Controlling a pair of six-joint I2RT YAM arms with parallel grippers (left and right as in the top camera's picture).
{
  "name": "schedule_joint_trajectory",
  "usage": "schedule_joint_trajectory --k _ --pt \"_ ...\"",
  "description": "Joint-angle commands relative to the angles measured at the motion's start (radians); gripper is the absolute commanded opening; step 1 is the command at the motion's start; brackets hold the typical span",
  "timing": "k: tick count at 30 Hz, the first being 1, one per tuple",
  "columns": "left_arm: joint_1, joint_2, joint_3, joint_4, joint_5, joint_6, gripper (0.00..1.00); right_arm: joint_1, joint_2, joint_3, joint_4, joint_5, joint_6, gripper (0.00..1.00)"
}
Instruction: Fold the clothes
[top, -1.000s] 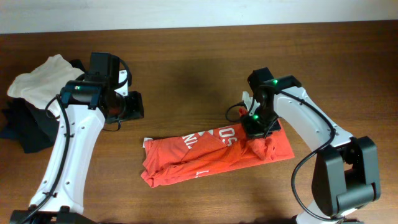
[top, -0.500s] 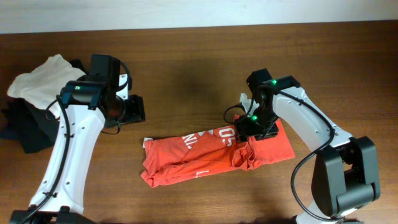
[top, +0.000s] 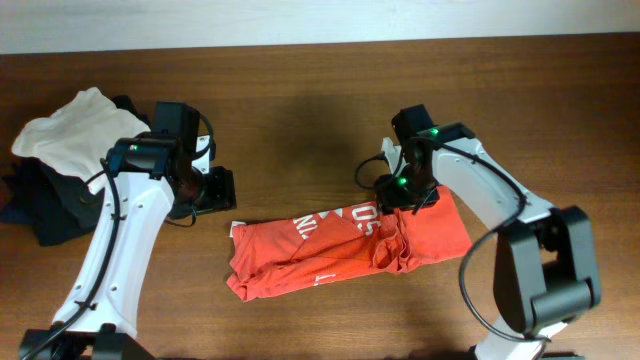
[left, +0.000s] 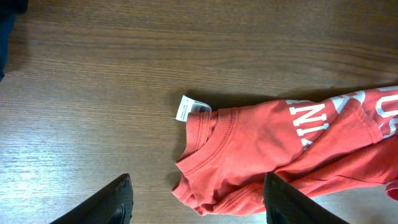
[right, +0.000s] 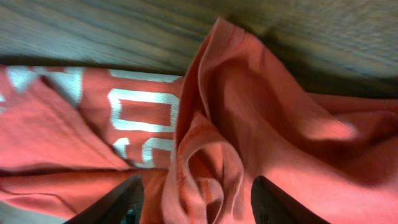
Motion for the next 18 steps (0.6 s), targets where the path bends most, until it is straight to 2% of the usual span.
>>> schedule_joint_trajectory --k 1,3,6,9,12,14,18 --pt "0.006 -0.012 -0.01 0.005 -0.003 -0.014 0.67 0.008 0.034 -0.005 0.002 -0.018 0.006 0.57" --pt "0.006 -0.012 -0.01 0.006 -0.003 -0.014 0.67 0.008 0.036 -0.004 0.006 -0.022 0.006 0.57" --pt "0.006 -0.012 -0.01 0.007 -0.003 -0.014 0.67 0.008 0.036 -0.004 0.009 -0.052 0.005 0.41" --pt "0.006 -0.012 -0.01 0.007 -0.003 -0.014 0.67 0.008 0.036 -0.004 0.008 -0.15 -0.048 0.35" --pt "0.006 -0.012 -0.01 0.006 -0.003 -0.013 0.67 0.009 0.036 -0.004 -0.005 -0.232 -0.083 0.22" --pt "0.006 -0.012 -0.01 0.007 -0.003 -0.014 0.67 0.015 0.036 -0.005 -0.024 -0.303 -0.138 0.2" --pt "0.006 -0.012 -0.01 0.007 -0.003 -0.014 0.67 0.033 0.036 -0.004 -0.032 -0.3 -0.137 0.11"
